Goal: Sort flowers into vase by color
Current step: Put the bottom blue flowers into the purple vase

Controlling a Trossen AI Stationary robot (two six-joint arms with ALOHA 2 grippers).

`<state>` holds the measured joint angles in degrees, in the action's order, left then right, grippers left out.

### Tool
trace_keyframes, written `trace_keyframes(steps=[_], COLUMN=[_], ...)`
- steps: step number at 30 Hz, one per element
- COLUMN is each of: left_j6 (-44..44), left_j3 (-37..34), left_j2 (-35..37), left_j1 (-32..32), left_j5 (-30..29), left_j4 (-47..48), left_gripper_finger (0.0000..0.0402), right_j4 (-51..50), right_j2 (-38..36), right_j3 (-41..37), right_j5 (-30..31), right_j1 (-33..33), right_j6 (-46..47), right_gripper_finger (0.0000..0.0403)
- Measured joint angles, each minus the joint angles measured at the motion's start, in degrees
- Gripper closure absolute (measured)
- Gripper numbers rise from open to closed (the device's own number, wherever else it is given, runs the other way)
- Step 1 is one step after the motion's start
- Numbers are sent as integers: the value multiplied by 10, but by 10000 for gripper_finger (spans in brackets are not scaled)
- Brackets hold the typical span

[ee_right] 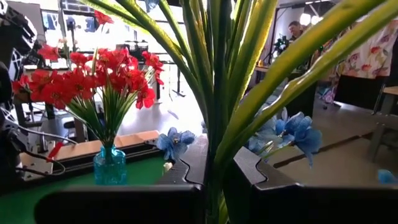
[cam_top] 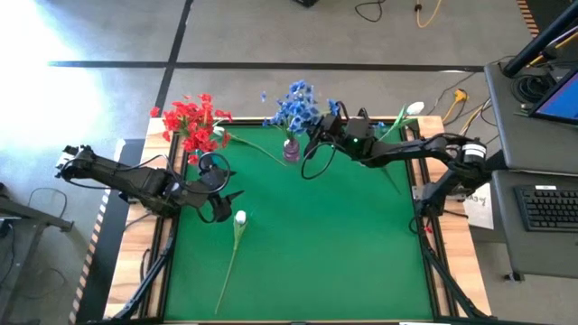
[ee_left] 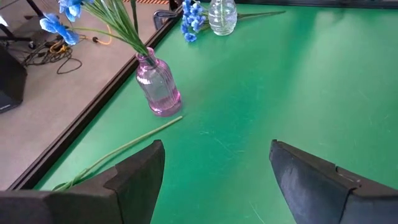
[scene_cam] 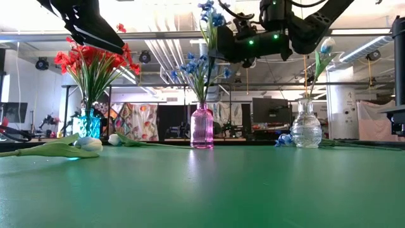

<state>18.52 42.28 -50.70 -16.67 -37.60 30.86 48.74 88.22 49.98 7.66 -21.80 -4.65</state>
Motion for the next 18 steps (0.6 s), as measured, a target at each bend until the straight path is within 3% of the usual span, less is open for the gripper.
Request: trace_keyframes(steps=[18], left_j6=[0], left_j3=[0], left_j2=[0], left_j1=[0], left_j5=[-7], left_j4=[0], left_gripper_finger=[125], right_j4=[-43], right_j2=[-30], right_j3=[0], right_j5=[-1], right_j1=[2], right_j6=[35], right_gripper_finger=[381])
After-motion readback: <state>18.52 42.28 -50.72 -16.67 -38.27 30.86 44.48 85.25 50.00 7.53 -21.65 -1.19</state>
